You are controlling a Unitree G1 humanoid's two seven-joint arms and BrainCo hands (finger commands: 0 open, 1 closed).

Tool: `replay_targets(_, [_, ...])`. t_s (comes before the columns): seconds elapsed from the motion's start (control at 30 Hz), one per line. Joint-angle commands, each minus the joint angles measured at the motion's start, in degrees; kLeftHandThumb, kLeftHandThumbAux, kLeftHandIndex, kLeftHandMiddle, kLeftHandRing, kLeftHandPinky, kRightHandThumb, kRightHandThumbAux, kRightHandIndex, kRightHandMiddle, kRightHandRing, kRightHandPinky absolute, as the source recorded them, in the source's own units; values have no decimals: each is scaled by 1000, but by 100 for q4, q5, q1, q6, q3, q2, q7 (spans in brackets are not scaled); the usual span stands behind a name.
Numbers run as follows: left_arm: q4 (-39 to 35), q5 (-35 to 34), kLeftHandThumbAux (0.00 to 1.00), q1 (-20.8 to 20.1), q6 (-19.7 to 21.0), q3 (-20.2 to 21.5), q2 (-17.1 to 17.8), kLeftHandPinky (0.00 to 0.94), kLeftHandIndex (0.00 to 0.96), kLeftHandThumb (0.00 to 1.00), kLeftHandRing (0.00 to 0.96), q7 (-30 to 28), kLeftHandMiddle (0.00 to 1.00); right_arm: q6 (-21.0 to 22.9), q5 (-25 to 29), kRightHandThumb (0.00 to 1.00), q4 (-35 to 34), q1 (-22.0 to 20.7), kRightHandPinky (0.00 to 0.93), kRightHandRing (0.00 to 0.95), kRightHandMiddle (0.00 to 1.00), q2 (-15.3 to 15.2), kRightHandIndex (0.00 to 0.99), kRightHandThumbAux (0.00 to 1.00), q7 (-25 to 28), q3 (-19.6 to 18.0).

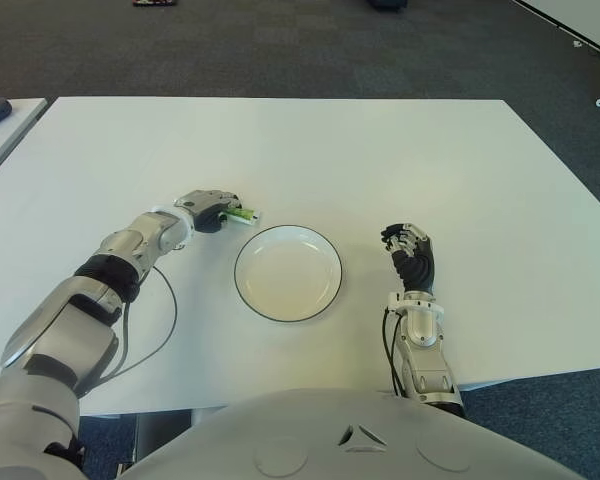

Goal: Put the toothpaste on the table into the plate.

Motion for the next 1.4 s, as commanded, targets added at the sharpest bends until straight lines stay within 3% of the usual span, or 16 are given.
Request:
replay_targets(0.03, [51,51,693,323,46,-131,-31,617,431,718,625,-293,636,108,-28,704,-15,-6,460,456,488,31,427,732,-19,4])
replay_targets(0.43, [58,120,696,363,209,-139,-56,662,432,720,673,-178,685,36,26,704,-20,12,475,461,492,53,427,732,-10,-7])
replay_targets(0.83, [-26,259,702,488,591,-174,-150,726,434,718,727,356,731,140,-16,703,-106,46,470,461,485,56,427,732,-19,-16])
replay_targets(1.4, [149,193,702,464,510,-157,-225,765,441,722,780,642,783,140,28,704,-134,42,470,462,490,51,427,732,19,-16])
